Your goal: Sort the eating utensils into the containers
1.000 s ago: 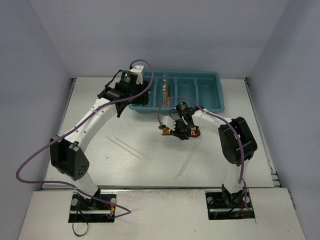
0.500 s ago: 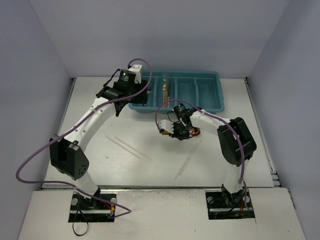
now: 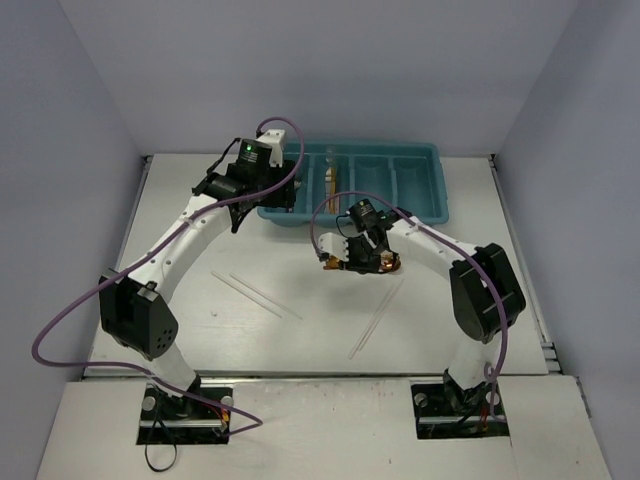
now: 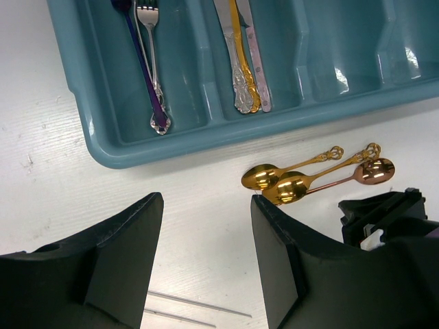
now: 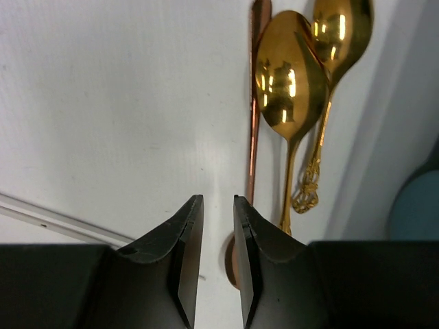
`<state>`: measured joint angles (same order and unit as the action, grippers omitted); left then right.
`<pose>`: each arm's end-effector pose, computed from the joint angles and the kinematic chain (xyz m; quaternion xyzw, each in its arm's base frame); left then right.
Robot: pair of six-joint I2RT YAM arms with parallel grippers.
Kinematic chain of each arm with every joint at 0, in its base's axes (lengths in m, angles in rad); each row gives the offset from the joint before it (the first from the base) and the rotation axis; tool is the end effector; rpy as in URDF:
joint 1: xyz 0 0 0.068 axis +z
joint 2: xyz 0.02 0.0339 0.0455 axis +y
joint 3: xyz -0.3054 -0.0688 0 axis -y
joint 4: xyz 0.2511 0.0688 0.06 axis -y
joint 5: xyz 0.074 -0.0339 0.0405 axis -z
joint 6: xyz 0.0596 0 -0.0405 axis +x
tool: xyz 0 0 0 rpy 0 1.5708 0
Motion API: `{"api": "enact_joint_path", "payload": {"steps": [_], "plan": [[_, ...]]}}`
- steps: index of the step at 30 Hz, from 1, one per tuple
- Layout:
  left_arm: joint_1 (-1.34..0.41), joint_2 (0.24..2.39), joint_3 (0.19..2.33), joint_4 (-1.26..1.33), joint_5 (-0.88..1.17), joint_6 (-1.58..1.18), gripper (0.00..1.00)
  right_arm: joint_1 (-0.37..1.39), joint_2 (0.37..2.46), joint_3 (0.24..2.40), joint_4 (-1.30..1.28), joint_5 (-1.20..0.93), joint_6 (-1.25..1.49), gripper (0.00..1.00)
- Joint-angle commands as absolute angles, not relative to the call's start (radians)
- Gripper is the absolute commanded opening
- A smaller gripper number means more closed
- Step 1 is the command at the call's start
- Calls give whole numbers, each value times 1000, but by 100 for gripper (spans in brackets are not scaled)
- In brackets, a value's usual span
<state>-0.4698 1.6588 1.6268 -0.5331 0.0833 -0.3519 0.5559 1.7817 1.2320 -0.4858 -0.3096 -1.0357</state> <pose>0.3655 -0.1911 0.3982 0.0716 0.8728 -0.2258 0.4269 0.3269 0.2244 0.2196 -0.7093 0.6376 0.0823 0.2891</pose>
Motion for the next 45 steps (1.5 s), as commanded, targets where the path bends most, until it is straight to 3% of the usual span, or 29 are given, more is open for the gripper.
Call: {"api": "enact_joint_path", "payload": {"steps": [1, 17, 22, 25, 37, 45], "plan": [[-463, 1624, 1649, -483, 94, -353, 51, 525, 1813, 1288, -518, -288, -1081, 24], [-452, 1628, 1649, -485, 99, -352, 51, 490, 1964, 1339, -537, -321, -1147, 25], [-437, 1635, 1650, -486, 113, -362, 51, 508, 1978, 1303, -610, -358, -1195, 16], [-427, 1637, 1655, -490, 123, -370, 51, 526, 1974, 1278, -654, -373, -1221, 3], [-414, 1587, 1600, -497, 164, -400, 51, 617, 1697, 1231, -693, -258, -1253, 0], [-414, 1566, 1549, -493, 204, -413, 51, 612, 1474, 1258, -692, -100, -1555, 0]]}}
